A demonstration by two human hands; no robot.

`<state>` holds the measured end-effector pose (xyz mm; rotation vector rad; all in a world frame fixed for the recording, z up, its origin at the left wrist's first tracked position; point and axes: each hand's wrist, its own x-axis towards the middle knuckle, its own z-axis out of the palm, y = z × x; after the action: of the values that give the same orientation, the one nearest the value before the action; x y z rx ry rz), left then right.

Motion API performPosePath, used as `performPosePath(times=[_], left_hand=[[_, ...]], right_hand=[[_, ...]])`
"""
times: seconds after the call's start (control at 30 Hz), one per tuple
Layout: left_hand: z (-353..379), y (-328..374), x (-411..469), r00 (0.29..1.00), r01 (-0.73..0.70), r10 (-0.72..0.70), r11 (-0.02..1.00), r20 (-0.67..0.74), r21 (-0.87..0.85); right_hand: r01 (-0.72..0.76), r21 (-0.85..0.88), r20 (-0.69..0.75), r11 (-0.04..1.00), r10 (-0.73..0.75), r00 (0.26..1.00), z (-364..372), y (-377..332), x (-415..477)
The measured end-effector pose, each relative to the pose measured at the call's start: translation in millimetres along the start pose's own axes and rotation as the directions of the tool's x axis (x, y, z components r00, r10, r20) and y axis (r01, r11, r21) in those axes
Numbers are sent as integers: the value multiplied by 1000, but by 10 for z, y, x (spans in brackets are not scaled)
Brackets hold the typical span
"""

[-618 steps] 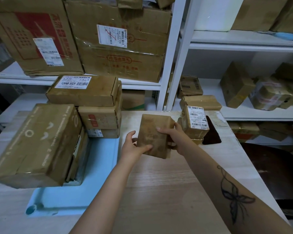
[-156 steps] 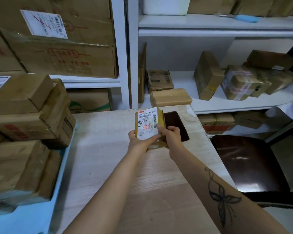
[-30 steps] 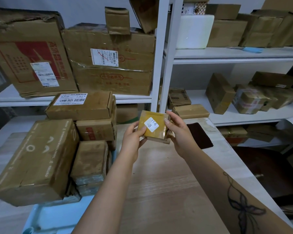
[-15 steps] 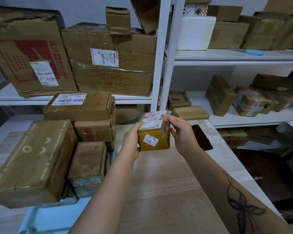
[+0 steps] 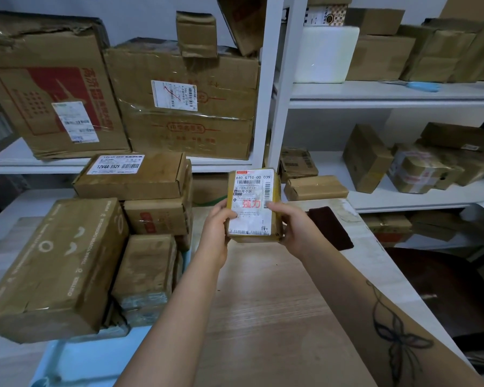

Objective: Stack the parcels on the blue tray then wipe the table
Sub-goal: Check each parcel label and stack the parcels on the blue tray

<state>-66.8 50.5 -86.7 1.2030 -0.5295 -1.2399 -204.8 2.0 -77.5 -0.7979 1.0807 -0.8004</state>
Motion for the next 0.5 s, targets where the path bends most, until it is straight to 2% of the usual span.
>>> performPosePath(times=[0.2,0.37,0.5], left_hand=[[13,21,-1,999,-21,29,977,-38,212],[97,36,19,999,-50,52,949,-1,310],[111,-5,148,997,-36,58,919,-44,393]], right_hand=[[90,-115,54,989,-85,995,8,8,70],[142,-182,20,973,-141,990,32,75,169],[190,-258,60,947,-181,982,56,62,171]])
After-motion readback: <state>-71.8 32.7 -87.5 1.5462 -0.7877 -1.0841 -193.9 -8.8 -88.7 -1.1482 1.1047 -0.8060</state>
